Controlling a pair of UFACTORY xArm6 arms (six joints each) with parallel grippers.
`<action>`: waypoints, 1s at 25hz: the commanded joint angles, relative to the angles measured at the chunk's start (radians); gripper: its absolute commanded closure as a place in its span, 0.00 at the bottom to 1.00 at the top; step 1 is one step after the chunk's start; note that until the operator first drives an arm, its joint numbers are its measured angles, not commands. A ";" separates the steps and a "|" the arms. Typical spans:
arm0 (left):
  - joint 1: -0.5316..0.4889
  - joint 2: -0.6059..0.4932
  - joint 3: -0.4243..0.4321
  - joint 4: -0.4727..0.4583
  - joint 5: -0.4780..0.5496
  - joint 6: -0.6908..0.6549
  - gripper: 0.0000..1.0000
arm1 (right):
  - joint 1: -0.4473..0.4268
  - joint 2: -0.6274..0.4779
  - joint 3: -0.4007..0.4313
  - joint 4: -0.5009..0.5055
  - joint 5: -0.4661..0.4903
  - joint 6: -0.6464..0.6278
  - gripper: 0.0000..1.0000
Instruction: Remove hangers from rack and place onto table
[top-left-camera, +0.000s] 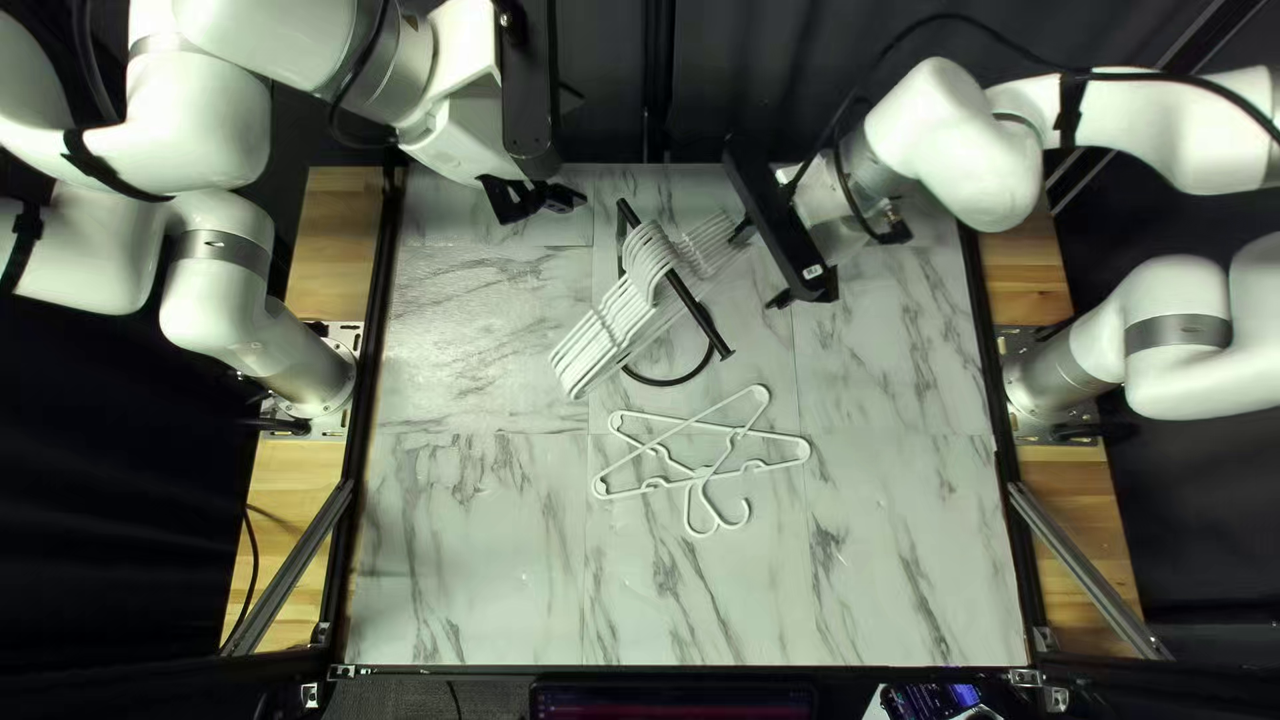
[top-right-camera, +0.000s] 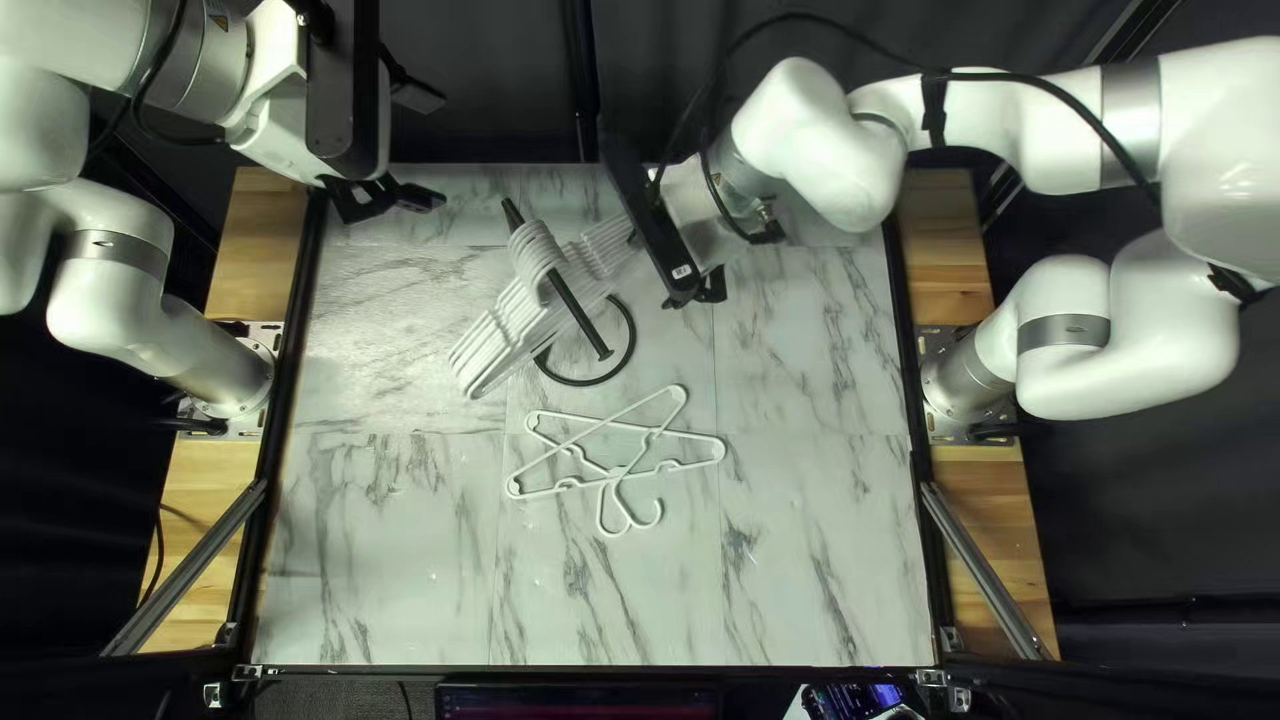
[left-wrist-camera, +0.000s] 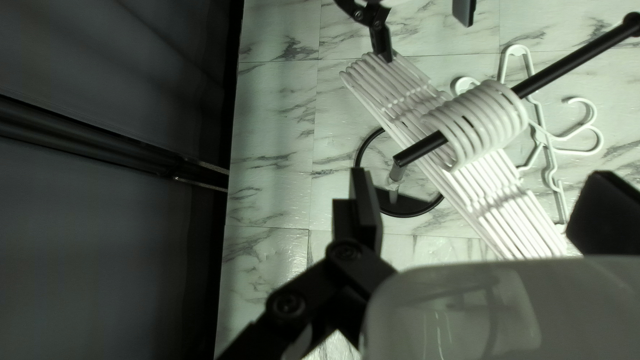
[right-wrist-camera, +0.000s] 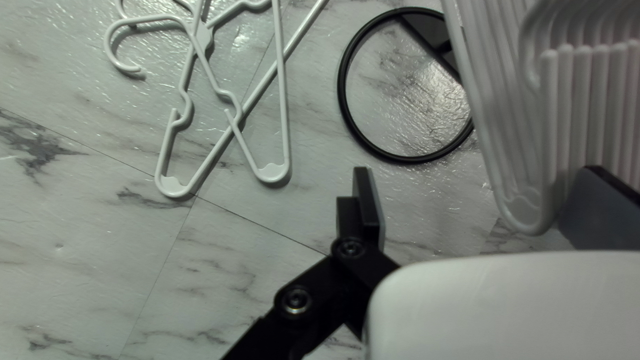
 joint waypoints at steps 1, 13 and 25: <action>0.000 0.000 0.000 0.000 0.000 0.000 0.00 | 0.006 0.009 -0.004 0.001 -0.003 0.002 0.00; 0.000 0.000 0.000 0.000 0.000 0.000 0.00 | 0.011 0.014 -0.010 0.008 -0.003 0.009 0.00; 0.000 0.000 0.000 0.000 0.000 0.000 0.00 | 0.003 0.006 -0.009 0.021 0.002 -0.009 0.92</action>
